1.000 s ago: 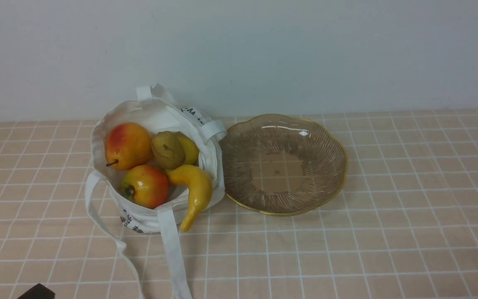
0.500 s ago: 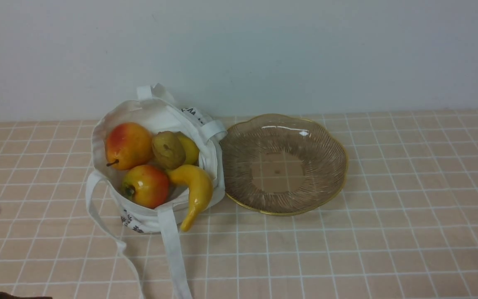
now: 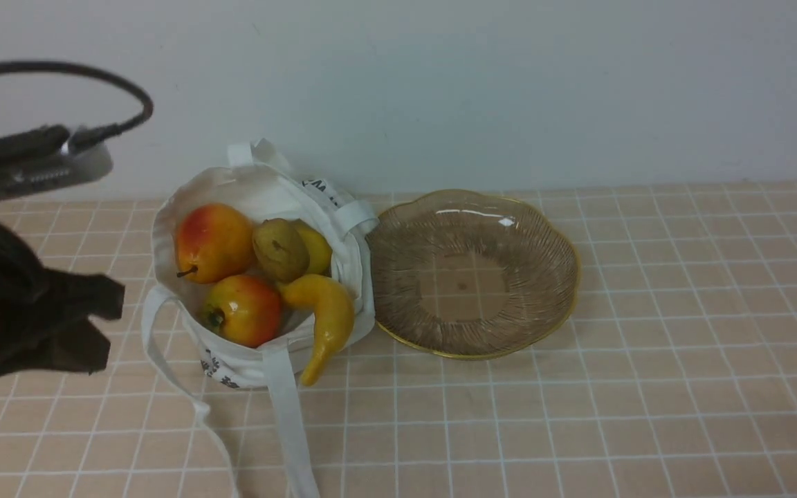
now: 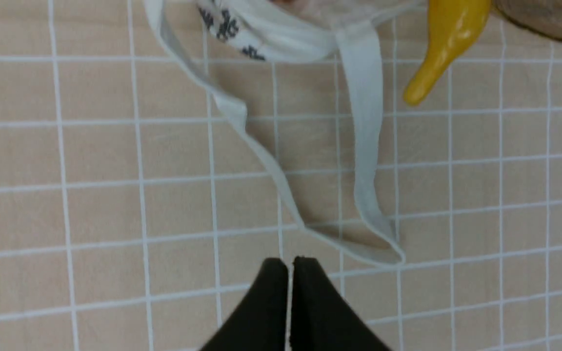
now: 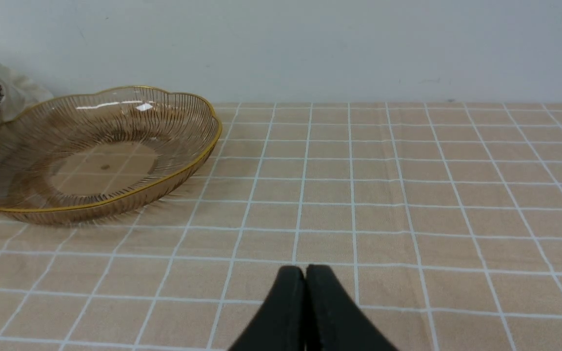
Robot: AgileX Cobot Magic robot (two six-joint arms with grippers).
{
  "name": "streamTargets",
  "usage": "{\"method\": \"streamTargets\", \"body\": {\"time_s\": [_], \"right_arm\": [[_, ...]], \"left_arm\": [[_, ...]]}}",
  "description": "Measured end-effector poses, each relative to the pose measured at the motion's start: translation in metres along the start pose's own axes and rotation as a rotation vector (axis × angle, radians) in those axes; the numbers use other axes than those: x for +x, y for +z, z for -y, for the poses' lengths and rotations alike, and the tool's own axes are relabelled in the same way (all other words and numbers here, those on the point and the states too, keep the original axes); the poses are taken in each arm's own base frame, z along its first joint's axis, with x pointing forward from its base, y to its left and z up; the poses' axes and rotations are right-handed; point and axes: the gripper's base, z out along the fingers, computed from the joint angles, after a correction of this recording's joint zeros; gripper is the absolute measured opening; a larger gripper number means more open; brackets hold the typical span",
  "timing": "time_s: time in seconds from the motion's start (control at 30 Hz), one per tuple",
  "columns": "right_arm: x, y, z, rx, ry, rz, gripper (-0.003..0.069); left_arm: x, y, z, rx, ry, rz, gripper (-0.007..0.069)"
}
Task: Take the fruit out of the bag on the brown coffee tablecloth and place them on the plate.
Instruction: 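Reach into the cloth bag and grasp the kiwi with the left gripper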
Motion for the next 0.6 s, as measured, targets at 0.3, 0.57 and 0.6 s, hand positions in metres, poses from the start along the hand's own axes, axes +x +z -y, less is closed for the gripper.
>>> {"method": "streamTargets", "body": {"time_s": [0.3, 0.57, 0.6], "right_arm": [[0.0, 0.0, 0.0, 0.0, 0.0, 0.0, -0.0014], [0.0, 0.0, 0.0, 0.0, 0.0, 0.0, -0.0014], [0.0, 0.0, 0.0, 0.0, 0.0, 0.0, -0.0014]], "left_arm": [[-0.047, 0.03, 0.016, 0.005, 0.059, -0.038, 0.0167], [-0.091, 0.084, 0.048, -0.012, 0.191, 0.077, 0.0456], [-0.095, 0.092, 0.051, -0.007, 0.198, 0.104, 0.049]]}}
